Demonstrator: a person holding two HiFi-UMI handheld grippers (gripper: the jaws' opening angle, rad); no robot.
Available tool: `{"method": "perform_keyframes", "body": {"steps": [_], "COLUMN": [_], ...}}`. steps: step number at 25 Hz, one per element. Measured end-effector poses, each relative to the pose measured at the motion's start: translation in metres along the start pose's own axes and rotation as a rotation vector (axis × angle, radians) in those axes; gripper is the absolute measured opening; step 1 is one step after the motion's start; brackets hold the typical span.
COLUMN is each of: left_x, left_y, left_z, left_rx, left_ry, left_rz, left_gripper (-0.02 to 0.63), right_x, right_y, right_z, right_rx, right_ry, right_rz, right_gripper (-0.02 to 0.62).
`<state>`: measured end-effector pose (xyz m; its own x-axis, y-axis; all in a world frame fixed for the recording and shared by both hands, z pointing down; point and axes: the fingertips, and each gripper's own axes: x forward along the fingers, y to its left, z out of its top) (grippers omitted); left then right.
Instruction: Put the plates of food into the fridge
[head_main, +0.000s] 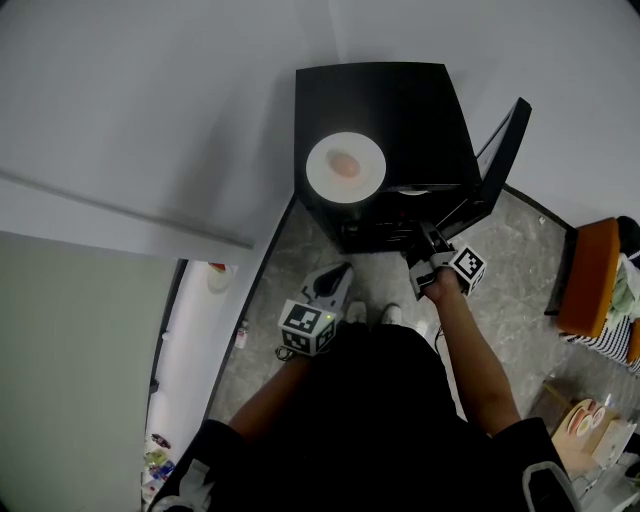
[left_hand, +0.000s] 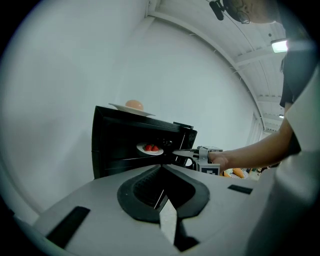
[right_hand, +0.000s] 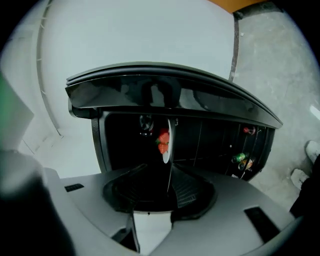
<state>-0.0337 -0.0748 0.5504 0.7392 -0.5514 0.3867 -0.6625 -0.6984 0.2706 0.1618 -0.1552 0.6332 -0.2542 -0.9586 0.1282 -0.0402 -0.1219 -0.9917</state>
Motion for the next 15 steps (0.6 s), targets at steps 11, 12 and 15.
{"method": "perform_keyframes", "body": {"steps": [11, 12, 15], "left_x": [-0.006, -0.007, -0.011], "left_y": [-0.001, 0.0, 0.001], "left_z": [-0.005, -0.007, -0.009], "left_rx": [-0.011, -0.014, -0.022], "left_ry": [-0.009, -0.009, -0.007], "left_rz": [0.023, 0.025, 0.035], "left_gripper": [0.023, 0.023, 0.022], "right_x": [-0.022, -0.022, -0.021], "right_y": [0.036, 0.039, 0.049], "right_z": [-0.024, -0.029, -0.043], "right_rx": [-0.072, -0.076, -0.085], "right_ry": [0.089, 0.102, 0.139], "right_rz": [0.068, 0.074, 0.096], "right_gripper": [0.143, 0.143, 0.143]}}
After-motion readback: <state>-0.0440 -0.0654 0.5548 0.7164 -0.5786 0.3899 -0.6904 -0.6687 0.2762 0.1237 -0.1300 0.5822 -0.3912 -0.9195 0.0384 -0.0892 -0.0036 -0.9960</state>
